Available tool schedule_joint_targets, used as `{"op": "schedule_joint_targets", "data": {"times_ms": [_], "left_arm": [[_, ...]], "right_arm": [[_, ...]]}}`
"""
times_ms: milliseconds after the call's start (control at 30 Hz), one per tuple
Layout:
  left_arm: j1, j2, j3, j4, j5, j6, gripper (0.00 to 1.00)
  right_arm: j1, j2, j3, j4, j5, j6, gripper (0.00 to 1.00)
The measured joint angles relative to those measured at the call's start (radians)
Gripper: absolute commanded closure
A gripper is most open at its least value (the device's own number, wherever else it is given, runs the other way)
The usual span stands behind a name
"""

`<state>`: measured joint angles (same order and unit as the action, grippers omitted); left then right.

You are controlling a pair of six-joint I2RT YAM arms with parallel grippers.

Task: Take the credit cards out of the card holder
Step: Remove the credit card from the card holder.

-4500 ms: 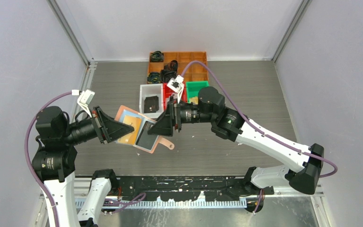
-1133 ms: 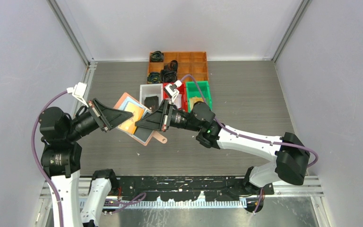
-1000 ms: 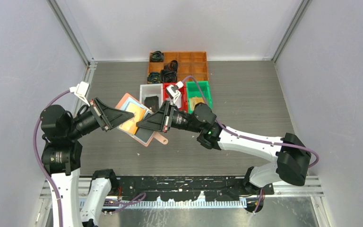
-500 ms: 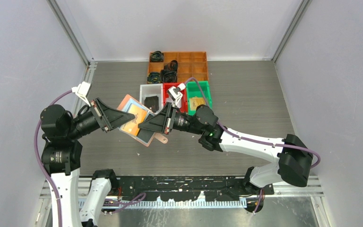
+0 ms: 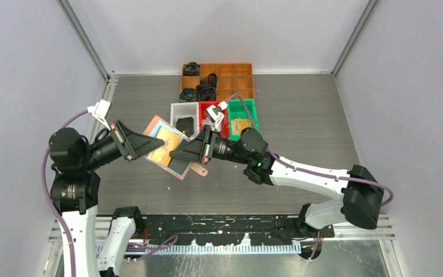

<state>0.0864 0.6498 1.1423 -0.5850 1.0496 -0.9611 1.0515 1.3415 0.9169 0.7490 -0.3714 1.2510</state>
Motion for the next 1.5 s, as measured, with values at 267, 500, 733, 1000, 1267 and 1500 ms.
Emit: {"op": "schedule_joint_targets", "data": {"times_ms": [267,500,733,1000,1267,1500], "left_arm": [[0.001,0.000,0.008,0.002,0.007,0.000,0.74],[0.001,0.000,0.014,0.004,0.004,0.002,0.87],[0.001,0.000,0.015,0.003,0.008,0.000,0.91],[0.000,0.000,0.015,-0.003,0.014,0.000,0.93],[-0.001,0.000,0.015,-0.004,0.013,-0.001,1.00],[0.005,0.000,0.027,0.009,-0.020,0.000,1.00]], "right_arm": [[-0.002,-0.020,-0.021,-0.023,0.000,-0.015,0.99],[-0.002,-0.031,-0.026,-0.022,-0.001,-0.018,0.99],[-0.002,-0.045,-0.043,-0.015,0.005,-0.018,0.99],[-0.002,-0.053,-0.077,0.038,0.023,0.001,0.99],[-0.002,-0.052,-0.099,0.082,0.032,0.023,0.92],[-0.007,-0.051,-0.132,0.095,0.039,0.050,0.72]]}}
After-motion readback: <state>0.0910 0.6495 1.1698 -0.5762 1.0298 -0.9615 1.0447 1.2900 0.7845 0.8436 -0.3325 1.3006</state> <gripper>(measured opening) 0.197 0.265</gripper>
